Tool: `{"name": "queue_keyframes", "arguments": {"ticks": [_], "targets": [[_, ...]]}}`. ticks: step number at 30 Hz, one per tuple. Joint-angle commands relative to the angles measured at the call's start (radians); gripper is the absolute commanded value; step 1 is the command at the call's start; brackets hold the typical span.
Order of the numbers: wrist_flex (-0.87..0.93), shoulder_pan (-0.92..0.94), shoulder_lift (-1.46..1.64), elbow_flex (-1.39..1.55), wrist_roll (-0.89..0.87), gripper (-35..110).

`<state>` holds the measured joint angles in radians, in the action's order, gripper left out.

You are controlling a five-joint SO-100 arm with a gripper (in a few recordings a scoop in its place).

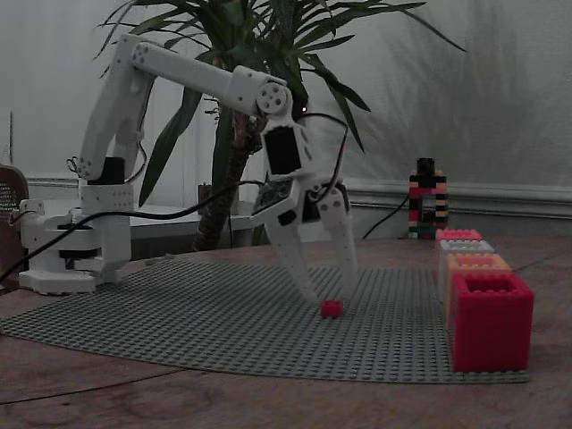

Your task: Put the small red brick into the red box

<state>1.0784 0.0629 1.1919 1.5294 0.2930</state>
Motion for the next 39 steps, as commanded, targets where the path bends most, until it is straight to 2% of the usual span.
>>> {"name": "queue_keyframes", "arguments": {"ticks": [1, 6, 9, 15, 22, 28, 39], "targets": [[0.005, 0.017, 0.035, -0.067, 0.021, 16], [-0.012, 0.017, 0.018, -0.071, 0.021, 13], [-0.021, 0.017, 0.012, -0.071, 0.023, 1], [-0.02, 0.02, 0.012, -0.118, 0.006, 0], [0.002, 0.123, 0.012, -0.471, -0.133, 0], [-0.112, 0.238, -0.135, -0.724, -0.153, 0], [-0.307, 0.264, -0.298, -0.772, -0.115, 0]]}}
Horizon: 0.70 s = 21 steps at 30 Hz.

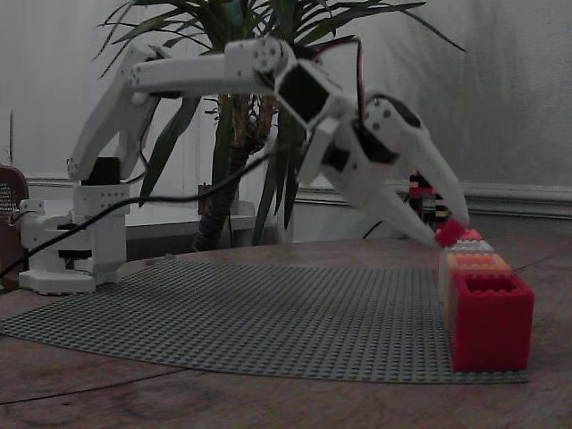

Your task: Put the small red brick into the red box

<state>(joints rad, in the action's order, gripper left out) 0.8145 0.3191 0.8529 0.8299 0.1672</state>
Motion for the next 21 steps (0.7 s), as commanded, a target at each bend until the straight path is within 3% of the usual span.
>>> {"name": "queue_keyframes", "arguments": {"ticks": [1, 21], "targets": [[-0.057, 0.003, 0.035, -0.066, 0.009, 0], [-0.183, -0.066, -0.064, -0.067, 0.017, 5]]}}
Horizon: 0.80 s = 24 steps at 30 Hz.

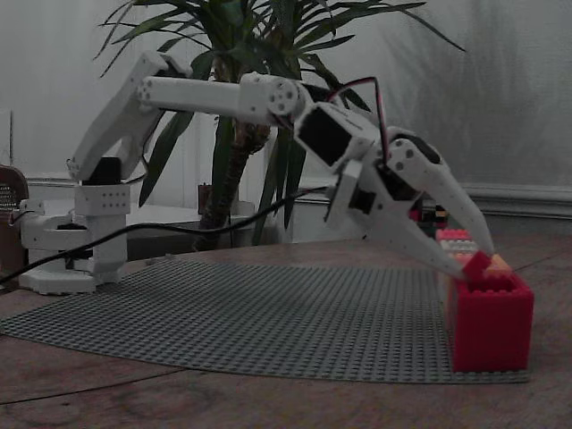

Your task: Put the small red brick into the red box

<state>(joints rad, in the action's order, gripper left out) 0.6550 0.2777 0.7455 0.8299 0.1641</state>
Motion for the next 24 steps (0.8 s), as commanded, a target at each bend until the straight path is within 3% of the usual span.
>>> {"name": "queue_keyframes", "arguments": {"ticks": [1, 18, 24], "targets": [[-0.02, -0.026, 0.043, -0.067, 0.02, 6], [0.038, -0.029, 0.178, -0.035, -0.006, 14], [0.06, -0.064, 0.67, 0.393, -0.058, 1]]}}
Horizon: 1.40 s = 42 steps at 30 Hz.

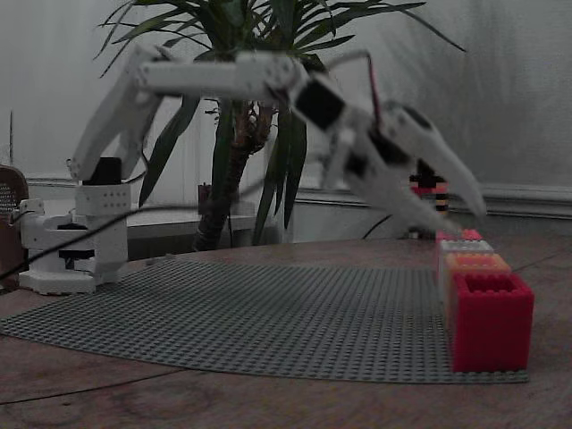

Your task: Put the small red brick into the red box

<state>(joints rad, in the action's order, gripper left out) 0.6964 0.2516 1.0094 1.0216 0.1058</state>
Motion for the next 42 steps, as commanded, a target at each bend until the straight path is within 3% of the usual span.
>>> {"name": "queue_keyframes", "arguments": {"ticks": [1, 12, 17, 25, 42], "targets": [[0.035, -0.049, 0.514, 0.285, 0.003, 0], [0.374, -0.227, 1.509, 1.364, 0.114, 0], [0.479, -0.245, 1.845, 1.658, 0.083, 0], [0.666, -0.267, 2.126, 1.764, 0.014, 0], [0.709, -0.308, 2.21, 1.838, -0.074, 0]]}}
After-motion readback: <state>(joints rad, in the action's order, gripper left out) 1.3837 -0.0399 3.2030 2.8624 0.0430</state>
